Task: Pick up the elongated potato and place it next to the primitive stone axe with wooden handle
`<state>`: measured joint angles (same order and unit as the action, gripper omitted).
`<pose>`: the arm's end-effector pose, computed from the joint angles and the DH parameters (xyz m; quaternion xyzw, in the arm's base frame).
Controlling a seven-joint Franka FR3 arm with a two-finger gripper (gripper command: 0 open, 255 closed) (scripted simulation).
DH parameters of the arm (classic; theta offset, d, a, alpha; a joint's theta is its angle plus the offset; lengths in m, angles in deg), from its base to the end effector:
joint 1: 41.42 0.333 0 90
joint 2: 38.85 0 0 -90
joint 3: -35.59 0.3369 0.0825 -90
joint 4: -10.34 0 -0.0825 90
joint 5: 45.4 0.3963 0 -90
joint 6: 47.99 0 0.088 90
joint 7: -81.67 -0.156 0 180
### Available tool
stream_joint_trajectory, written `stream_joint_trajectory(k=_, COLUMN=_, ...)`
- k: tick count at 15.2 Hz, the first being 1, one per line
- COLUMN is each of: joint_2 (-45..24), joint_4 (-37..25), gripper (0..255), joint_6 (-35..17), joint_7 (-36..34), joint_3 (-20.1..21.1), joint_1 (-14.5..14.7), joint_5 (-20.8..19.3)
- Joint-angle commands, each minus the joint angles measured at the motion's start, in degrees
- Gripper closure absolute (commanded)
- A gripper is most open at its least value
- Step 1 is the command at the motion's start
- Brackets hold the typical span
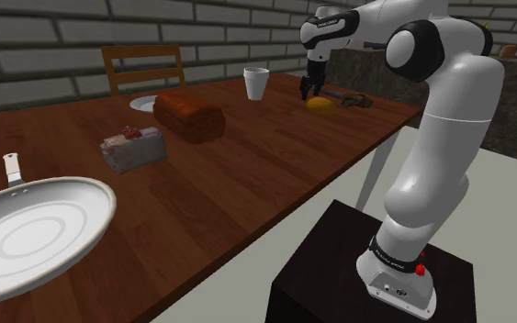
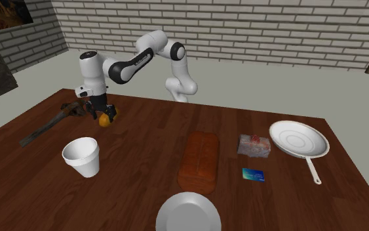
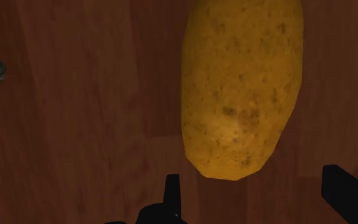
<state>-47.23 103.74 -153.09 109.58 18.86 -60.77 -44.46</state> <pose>0.5169 -0.3627 0.5071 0.9969 -0.0709 0.0203 0.0280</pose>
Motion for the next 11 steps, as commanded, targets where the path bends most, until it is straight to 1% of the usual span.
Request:
stream_joint_trajectory(k=1, joint_2=0.0, joint_4=-2.8, gripper=0, joint_6=2.8, joint_7=0.1, joint_3=0.0, joint_1=-0.1, joint_5=0.0)
stream_joint_trajectory(k=3, joint_2=-0.1, joint_4=-6.4, gripper=0, joint_6=6.3, joint_7=0.1, joint_3=-0.1, joint_1=-0.1, joint_5=0.0)
stream_joint_trajectory(k=11, joint_2=-0.1, joint_4=-6.4, gripper=0, joint_6=6.3, joint_7=0.1, joint_3=-0.1, joint_1=-0.1, joint_5=0.0)
